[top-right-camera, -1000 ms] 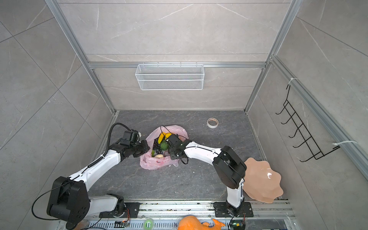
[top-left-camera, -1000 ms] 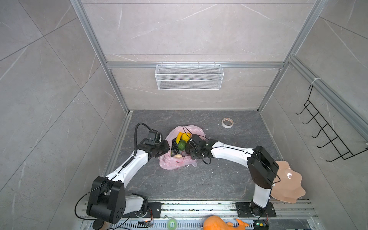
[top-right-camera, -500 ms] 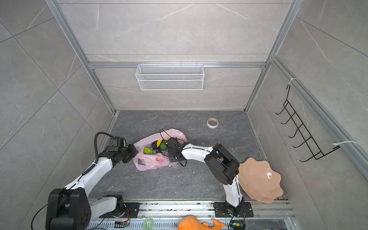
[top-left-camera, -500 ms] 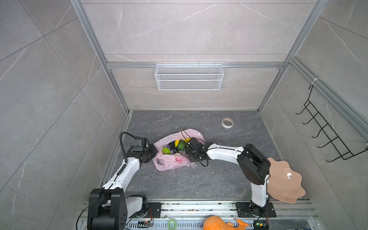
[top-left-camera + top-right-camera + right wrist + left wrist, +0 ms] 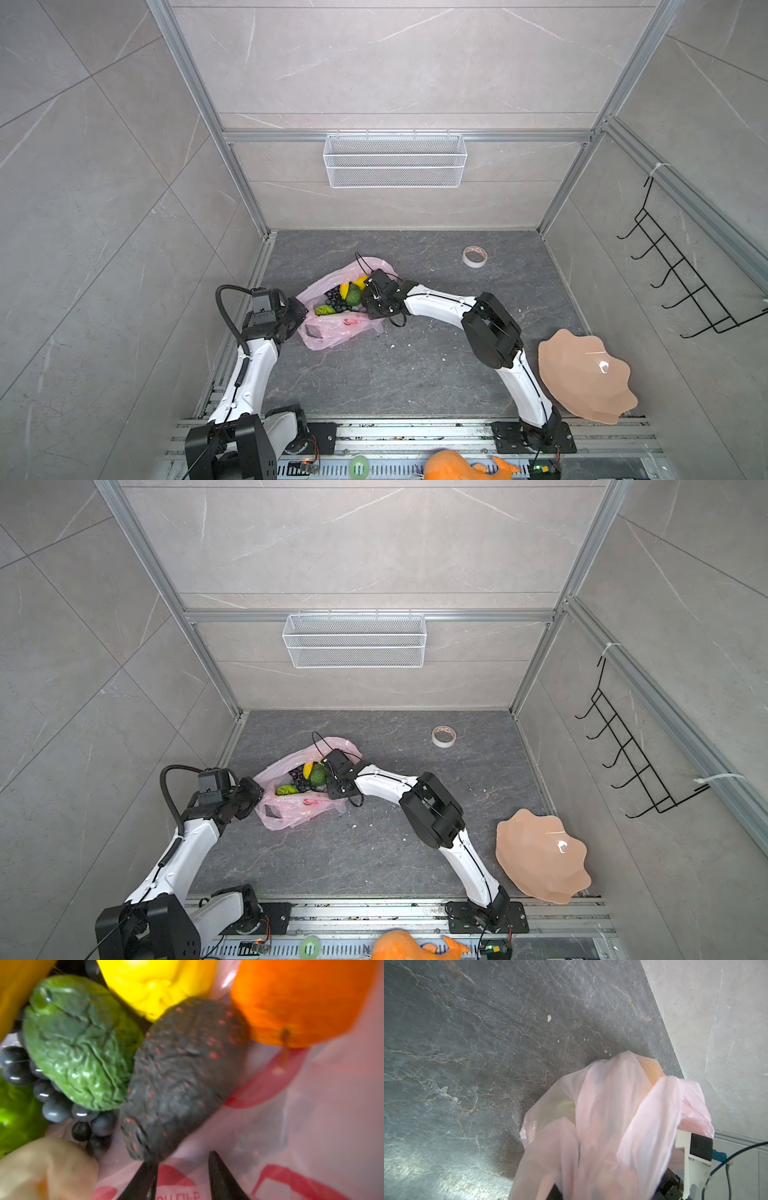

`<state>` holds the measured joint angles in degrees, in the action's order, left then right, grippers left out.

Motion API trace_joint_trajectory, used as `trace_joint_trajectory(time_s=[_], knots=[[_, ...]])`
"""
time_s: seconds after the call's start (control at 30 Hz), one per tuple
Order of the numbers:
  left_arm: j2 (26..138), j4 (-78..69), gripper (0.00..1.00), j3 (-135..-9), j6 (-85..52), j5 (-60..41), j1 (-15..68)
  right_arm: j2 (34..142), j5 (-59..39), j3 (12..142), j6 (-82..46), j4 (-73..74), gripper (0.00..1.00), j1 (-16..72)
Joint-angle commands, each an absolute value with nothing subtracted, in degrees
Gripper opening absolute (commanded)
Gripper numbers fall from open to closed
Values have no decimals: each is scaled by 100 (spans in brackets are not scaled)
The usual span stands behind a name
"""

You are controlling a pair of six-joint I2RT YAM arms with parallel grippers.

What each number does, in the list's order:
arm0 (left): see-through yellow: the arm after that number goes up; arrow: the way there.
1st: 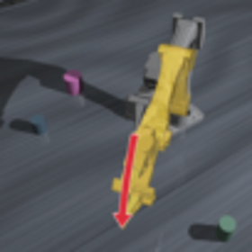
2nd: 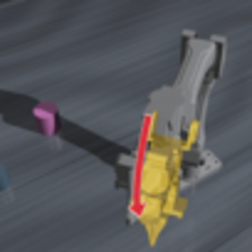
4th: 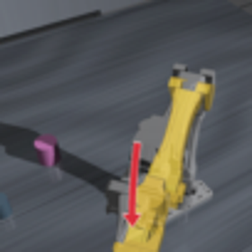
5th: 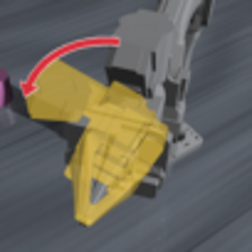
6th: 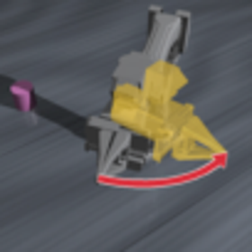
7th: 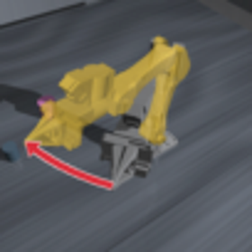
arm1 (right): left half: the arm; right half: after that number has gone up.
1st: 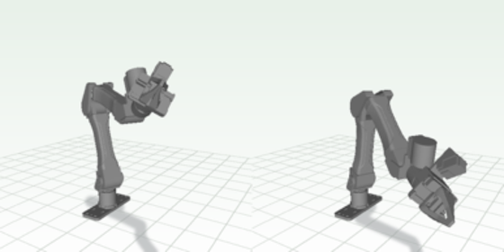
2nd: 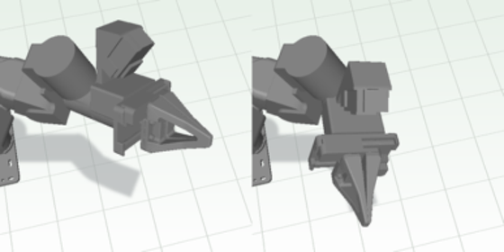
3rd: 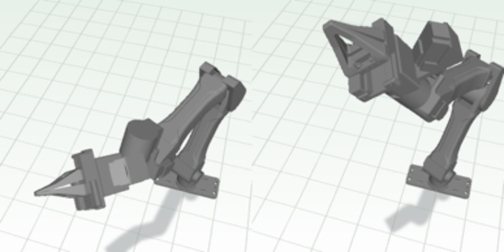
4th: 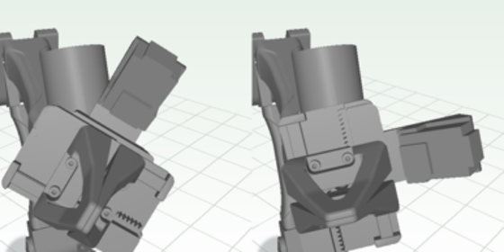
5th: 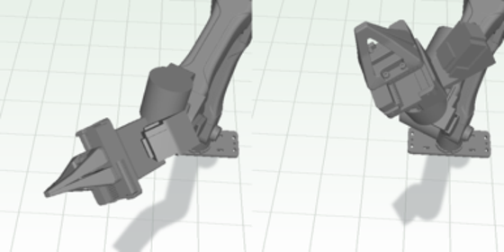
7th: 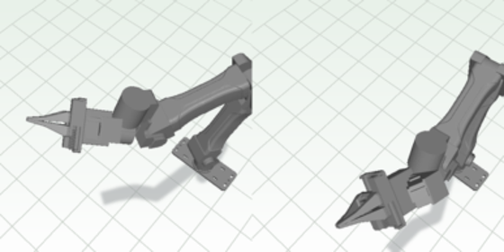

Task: Take the fake fruits out of the plastic bag
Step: 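Withdraw the right gripper from the bag toward the pink scalloped bowl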

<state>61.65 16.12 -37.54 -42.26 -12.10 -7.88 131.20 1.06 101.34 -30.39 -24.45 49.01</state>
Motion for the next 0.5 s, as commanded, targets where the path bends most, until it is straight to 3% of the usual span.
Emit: trace_joint_trajectory(time_s=[0.0,0.13,0.37,0.47], knots=[[6287,1500,0,-3741,-3986,-1320,-171,12978,234,10127,-2818,-2770,43,4922],[6446,1488,0,-3630,-3847,-1172,576,12261,403,9378,-2751,-2599,45,4901],[6141,943,0,-3268,-3718,-1082,587,11154,57,8479,-2813,-2202,58,4903],[6072,730,0,-3121,-3664,-1107,589,10617,-14,8199,-2819,-2238,60,4904]])
